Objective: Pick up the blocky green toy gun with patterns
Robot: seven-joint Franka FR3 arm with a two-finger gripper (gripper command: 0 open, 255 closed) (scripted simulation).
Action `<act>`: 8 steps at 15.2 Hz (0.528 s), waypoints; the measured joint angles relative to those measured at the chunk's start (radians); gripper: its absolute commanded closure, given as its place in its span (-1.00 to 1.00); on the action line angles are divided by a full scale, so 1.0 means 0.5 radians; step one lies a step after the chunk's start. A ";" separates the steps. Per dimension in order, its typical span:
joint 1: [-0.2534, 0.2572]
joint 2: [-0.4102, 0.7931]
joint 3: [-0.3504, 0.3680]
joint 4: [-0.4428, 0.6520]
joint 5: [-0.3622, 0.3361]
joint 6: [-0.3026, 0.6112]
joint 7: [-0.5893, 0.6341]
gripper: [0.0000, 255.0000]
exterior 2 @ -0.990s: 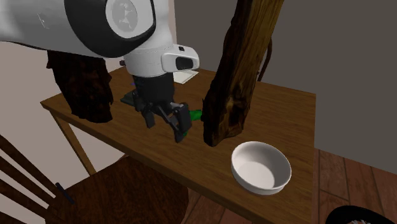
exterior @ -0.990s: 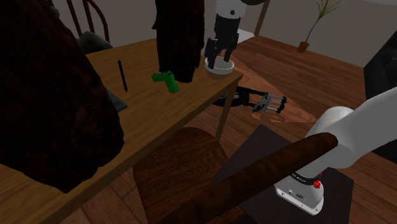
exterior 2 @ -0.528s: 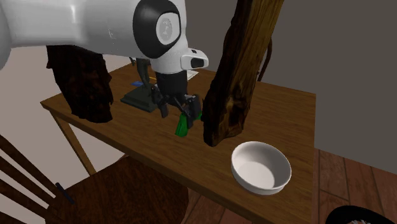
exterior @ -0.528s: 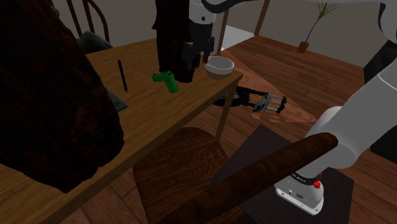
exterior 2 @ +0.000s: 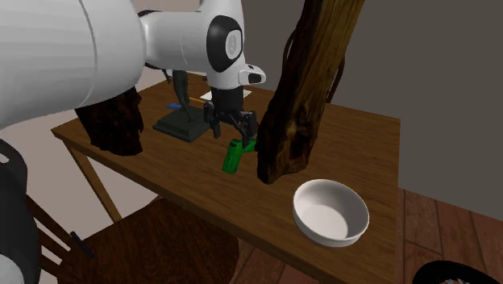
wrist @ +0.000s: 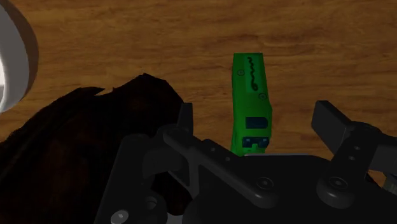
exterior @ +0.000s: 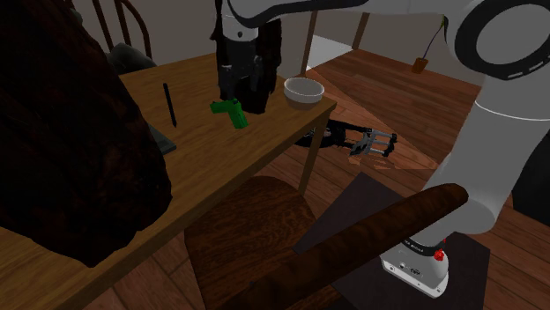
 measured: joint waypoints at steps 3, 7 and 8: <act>0.023 0.162 0.005 0.144 -0.029 0.035 0.014 -1.00; 0.030 0.179 0.015 0.103 -0.035 0.126 0.020 -1.00; 0.027 0.166 0.019 0.071 -0.030 0.150 0.011 -1.00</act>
